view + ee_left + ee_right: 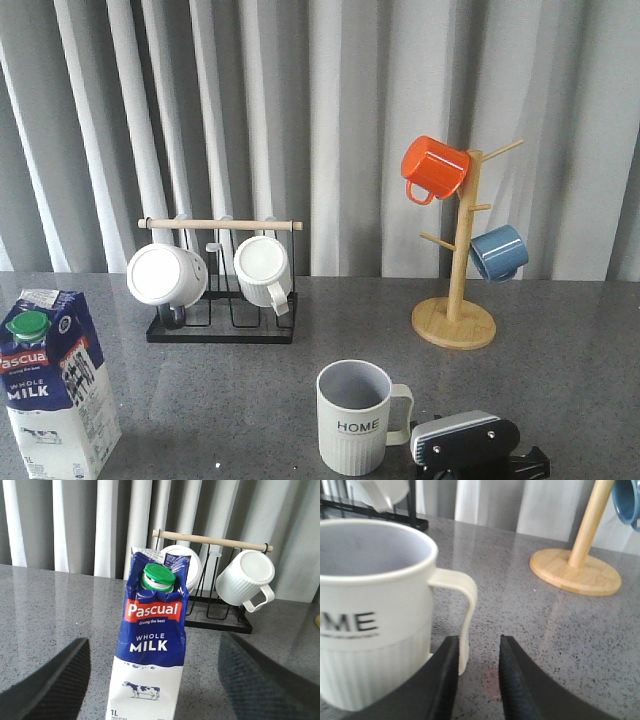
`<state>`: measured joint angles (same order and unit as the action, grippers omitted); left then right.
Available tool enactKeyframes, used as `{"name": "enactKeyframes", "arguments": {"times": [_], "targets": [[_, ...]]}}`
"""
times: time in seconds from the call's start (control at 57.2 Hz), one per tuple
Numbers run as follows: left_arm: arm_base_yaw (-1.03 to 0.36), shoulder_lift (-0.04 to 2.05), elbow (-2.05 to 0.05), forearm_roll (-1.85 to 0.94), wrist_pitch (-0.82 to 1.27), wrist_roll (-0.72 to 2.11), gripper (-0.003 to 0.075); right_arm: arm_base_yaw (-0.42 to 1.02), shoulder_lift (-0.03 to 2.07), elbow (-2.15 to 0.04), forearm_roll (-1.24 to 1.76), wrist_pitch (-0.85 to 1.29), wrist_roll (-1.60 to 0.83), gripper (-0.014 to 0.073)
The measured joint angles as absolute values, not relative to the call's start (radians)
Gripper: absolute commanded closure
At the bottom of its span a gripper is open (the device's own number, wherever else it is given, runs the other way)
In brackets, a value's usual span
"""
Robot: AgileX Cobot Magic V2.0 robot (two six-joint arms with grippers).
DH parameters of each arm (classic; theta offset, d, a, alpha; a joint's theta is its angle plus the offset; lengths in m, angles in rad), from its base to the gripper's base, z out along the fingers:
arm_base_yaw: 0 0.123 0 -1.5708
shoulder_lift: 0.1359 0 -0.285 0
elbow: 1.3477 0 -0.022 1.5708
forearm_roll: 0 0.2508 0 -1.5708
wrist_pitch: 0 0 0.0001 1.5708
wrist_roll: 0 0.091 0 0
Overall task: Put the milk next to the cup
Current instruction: 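Release the mug and withdraw the right gripper away from it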
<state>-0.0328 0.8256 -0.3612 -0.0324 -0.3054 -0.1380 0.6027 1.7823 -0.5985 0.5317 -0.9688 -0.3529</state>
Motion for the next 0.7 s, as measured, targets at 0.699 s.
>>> {"name": "enactKeyframes", "arguments": {"times": [0.699], "targets": [[-0.033, 0.826, -0.361, -0.032, -0.305, -0.138, 0.0197, 0.43, 1.213, -0.468, 0.306, -0.531, -0.397, 0.0604]]}}
